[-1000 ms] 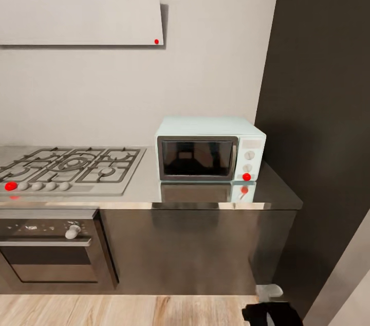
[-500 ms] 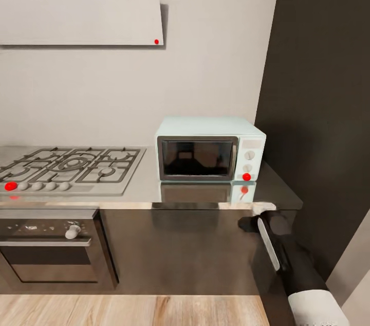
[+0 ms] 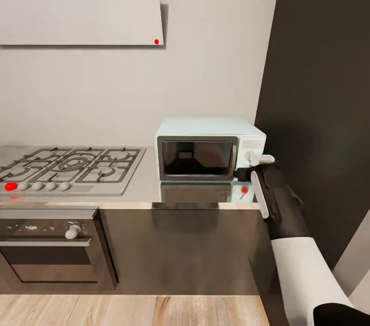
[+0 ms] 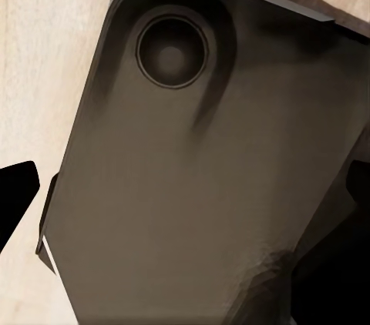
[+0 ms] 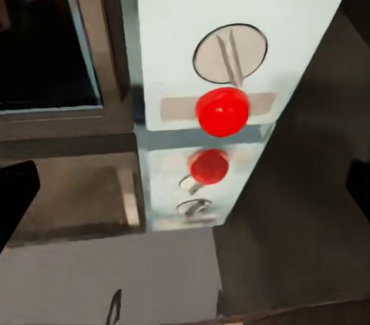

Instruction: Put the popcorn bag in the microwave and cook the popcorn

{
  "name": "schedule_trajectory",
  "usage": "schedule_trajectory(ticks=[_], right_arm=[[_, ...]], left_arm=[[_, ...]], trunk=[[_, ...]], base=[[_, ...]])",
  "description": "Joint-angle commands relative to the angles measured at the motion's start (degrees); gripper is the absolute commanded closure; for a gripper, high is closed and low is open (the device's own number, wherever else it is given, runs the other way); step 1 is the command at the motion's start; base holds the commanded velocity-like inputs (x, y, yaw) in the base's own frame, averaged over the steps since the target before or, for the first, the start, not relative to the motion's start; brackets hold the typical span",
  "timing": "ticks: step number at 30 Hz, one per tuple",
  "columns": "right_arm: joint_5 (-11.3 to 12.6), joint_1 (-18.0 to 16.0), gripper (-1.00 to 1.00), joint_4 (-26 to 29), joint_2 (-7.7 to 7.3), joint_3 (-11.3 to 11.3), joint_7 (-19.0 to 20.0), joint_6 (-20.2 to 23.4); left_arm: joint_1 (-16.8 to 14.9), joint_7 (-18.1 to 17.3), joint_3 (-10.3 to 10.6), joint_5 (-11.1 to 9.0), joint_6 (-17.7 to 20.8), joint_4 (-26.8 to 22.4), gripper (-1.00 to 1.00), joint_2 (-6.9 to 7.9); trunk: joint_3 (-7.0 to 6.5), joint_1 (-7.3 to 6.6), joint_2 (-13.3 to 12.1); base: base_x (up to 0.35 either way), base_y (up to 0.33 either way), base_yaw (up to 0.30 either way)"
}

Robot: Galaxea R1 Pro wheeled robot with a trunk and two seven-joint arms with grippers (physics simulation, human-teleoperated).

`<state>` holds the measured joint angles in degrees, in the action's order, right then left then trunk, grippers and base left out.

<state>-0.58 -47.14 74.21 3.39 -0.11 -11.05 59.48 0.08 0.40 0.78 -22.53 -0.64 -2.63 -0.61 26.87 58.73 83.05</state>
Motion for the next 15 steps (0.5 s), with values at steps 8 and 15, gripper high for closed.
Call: schedule_trajectory(ticks=[8,15], right_arm=[[0.51,1.17,-1.00,-1.50,1.43,0.05,-0.11,-10.60],[0.53,2.37,-1.00,-9.48,1.93,0.16,0.35,-18.56]], left_arm=[[0.01,0.04,0.10,-0.32,-0.07,-0.07,-1.00,-0.05],[0.01,0.04,0.10,-0.29,-0.07,-0.09,-1.00,-0.09]], trunk=[[0.05,0.00,0.03],[0.05,0.00,0.03]], base=[[0.000,0.000,0.000],[0.000,0.000,0.000]])
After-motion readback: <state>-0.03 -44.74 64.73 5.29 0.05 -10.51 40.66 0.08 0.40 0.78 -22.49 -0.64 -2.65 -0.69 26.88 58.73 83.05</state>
